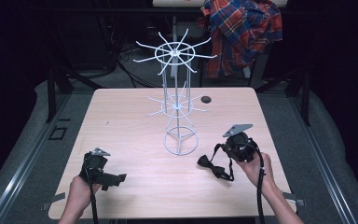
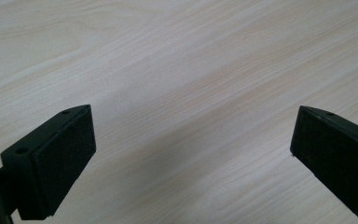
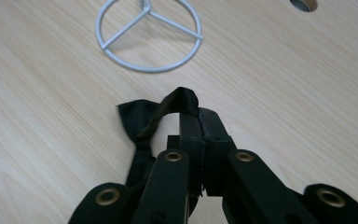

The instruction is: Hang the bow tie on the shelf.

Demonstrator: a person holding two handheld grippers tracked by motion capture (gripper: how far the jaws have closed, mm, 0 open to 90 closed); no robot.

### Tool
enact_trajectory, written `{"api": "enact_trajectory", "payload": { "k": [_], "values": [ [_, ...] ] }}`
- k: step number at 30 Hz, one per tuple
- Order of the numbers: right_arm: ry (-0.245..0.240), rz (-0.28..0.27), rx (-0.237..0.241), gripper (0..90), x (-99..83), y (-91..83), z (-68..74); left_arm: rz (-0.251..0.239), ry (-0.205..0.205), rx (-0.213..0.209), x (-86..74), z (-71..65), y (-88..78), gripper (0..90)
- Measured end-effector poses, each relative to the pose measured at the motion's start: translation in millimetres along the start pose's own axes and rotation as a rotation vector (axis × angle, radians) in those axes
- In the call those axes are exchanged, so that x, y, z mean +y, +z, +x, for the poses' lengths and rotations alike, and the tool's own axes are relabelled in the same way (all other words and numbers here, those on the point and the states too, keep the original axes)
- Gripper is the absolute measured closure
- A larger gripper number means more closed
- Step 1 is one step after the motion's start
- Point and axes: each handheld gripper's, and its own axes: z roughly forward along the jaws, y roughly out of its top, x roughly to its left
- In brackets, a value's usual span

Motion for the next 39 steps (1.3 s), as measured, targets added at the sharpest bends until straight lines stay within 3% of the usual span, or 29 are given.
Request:
{"api": "enact_trajectory", "payload": {
  "k": [4, 13, 39],
  "values": [
    [0.023, -0.029, 0.017, 89.6, 3.7, -7.6, -1.1, 0.0, -0.002, 0.001, 0.4, -0.5, 0.4, 0.0],
    [0.018, -0.041, 0.012, 89.7, 6.7, -14.2, -3.1, -0.004, -0.004, 0.002, -0.1, 0.3, -0.4, 0.0],
    [-0.032, -0.052, 0.018, 89.7, 23.1, -19.4, 4.3, -0.007, -0.011, 0.001, -1.0, 0.8, -1.1, 0.0]
  ]
}}
